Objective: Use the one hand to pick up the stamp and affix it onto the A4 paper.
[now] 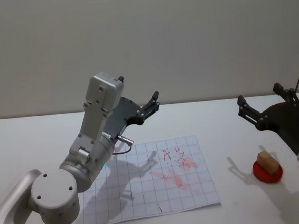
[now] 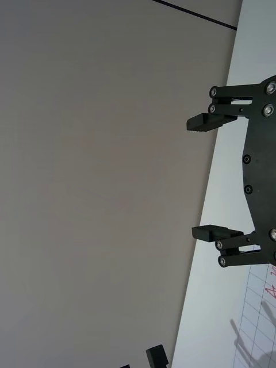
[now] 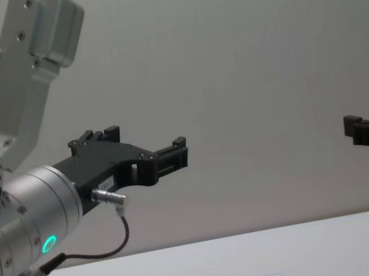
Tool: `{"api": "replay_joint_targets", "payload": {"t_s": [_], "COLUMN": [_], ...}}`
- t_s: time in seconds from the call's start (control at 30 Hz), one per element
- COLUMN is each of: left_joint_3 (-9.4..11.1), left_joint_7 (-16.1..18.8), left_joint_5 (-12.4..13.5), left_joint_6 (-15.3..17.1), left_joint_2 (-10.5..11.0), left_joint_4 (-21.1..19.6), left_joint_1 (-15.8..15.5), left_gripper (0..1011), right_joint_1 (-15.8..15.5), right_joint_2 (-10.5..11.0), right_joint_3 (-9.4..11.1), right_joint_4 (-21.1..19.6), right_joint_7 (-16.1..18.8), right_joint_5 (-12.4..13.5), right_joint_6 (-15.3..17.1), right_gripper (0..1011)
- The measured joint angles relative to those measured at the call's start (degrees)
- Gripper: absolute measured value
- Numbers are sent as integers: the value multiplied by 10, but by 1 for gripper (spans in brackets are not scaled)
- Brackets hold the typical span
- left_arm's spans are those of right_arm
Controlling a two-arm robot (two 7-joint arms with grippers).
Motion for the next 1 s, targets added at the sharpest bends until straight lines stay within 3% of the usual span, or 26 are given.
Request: {"api": "replay_joint_targets", "payload": {"t_s": [1.0], "left_joint_3": [0], "left_joint_7": [0], "left_joint_5": [0], "left_joint_6": [0], "left_joint_2": [0], "left_joint_4": [0], "left_joint_1": [0], "left_gripper": [1001], "right_joint_1": [-1], "right_joint_2": [1], "right_joint_3": [1], "right_joint_4": [0], "right_joint_7": [0], "right_joint_5": [0], "right_joint_6": [0], "right_gripper": [1001]}}
